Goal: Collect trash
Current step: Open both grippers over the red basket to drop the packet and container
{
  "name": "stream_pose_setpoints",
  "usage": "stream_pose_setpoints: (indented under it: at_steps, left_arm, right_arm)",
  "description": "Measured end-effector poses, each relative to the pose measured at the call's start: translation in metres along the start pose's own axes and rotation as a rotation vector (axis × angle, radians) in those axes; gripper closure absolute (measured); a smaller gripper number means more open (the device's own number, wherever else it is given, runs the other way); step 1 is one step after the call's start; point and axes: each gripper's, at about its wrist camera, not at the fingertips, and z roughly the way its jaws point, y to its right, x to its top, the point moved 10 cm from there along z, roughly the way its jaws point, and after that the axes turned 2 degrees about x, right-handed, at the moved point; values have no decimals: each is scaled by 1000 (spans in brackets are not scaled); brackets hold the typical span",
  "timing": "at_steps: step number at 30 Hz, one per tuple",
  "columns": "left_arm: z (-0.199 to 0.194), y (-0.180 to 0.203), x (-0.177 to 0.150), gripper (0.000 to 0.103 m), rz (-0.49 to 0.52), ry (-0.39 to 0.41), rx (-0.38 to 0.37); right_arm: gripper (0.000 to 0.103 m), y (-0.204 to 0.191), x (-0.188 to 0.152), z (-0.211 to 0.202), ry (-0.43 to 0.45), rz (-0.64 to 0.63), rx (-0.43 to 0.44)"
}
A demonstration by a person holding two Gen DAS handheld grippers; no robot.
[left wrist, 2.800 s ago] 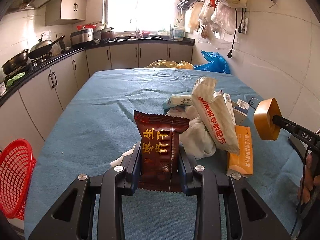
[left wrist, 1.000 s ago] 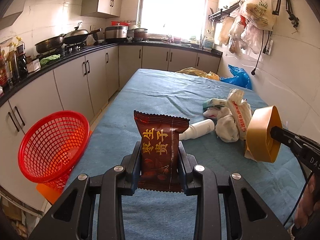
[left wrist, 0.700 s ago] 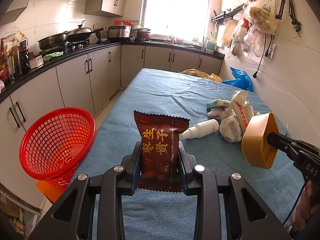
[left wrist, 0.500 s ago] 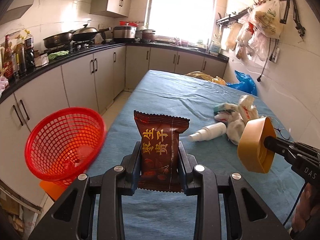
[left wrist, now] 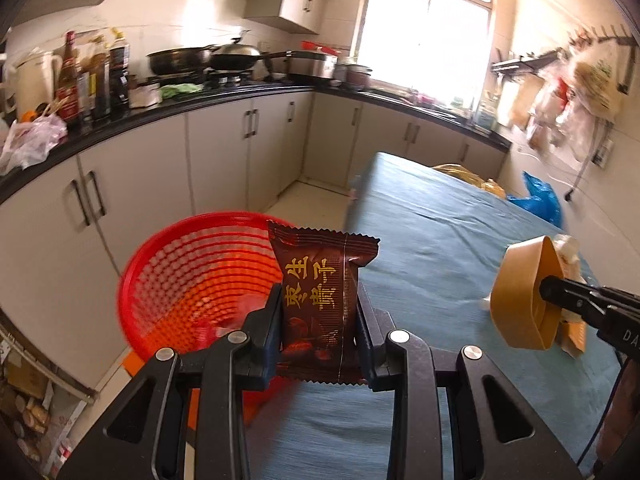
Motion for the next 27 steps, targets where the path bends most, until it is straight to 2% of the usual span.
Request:
stream_pose_setpoints:
  at_steps: [10,20,22,23,24,27]
  left_arm:
    - [21,-55,2,72,-56,-30,74]
    - [30,-75,-1,72,-74,-42,103]
    - [29,-77,2,65,-75,-30,114]
    - [28,-76,2,56,-75,-23,115]
    - [26,-76,4,50,-75,-15,115]
    - [20,-75,6,47,-68,5,121]
  right_arm:
    - [92,-62,29,60,-54,-55,75]
    - [91,-96,46,108,-88,-43,124]
    - [87,-99,50,114,-84,-39,126]
    - [82,-99,50,114,-79,-38,127]
    - [81,-98,51,112,-69,-38,127]
    - [81,-90,53,101,-45,-37,117]
